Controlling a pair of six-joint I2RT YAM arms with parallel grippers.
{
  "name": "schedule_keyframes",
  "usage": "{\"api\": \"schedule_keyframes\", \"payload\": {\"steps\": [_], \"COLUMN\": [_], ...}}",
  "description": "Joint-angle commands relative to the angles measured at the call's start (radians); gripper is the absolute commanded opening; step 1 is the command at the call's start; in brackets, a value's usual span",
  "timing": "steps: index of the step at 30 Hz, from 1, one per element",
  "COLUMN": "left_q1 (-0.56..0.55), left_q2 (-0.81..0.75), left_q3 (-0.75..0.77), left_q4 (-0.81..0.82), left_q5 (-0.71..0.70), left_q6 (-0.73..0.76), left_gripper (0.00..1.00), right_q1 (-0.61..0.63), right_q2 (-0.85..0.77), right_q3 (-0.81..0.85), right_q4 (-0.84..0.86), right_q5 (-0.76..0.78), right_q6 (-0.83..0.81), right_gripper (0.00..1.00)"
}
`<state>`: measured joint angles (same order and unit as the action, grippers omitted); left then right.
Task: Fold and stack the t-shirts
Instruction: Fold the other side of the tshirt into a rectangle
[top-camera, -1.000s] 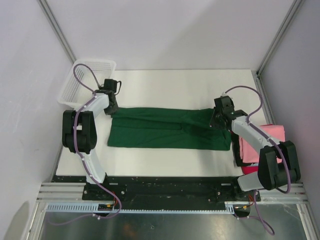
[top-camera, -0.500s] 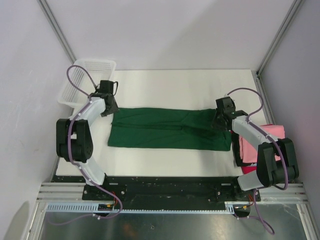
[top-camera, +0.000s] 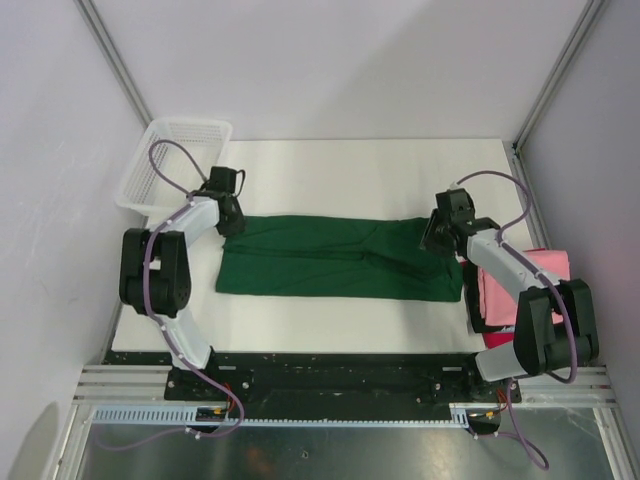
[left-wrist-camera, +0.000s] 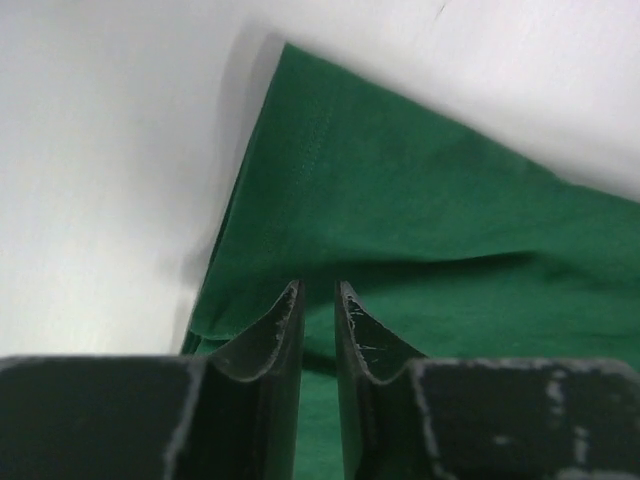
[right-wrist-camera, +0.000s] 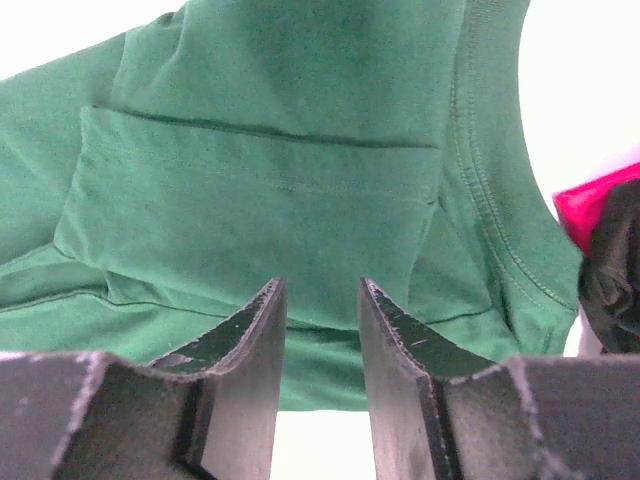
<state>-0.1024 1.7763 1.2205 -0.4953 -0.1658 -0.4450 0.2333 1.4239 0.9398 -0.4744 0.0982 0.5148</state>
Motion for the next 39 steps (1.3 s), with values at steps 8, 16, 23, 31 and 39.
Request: {"api": "schedule_keyframes", "payload": {"steps": [8,16,23,31,39], "left_q1": [0.0,0.017,0.04,0.063,0.084], "left_q2": [0.055,0.118,0.194,0.247,0.269], "left_q3": [-0.014,0.063,0.145,0.203,0.258], "left_q4": [0.015,0.008,-0.017,-0.043,-0.061], "left_q5": [0.026,0.02,0.001,-0.028,-0.046], "left_q6": [-0.025,-0.024,-0.02,-0.004,0.025], "left_gripper": [0.14,0.2,0.29,0.36,0.39], "right_q1": [0.045,0.03,-0.027,-0.047,-0.073], "right_q2": [0.067,0.065,0.073,0.103,0.094], "right_q3": [0.029,-0.085,-0.135,-0.137,-0.137], "right_q4": [-0.005,0.02,0.038,0.042,0.036], "right_q5": [0.023,-0.001,-0.02,-0.018,-0.017], "right_q6": [0.003,0.003,-0.019,-0.03,-0.039], "right_gripper": [0.39,0.41,0.4,0.4,0.4]}}
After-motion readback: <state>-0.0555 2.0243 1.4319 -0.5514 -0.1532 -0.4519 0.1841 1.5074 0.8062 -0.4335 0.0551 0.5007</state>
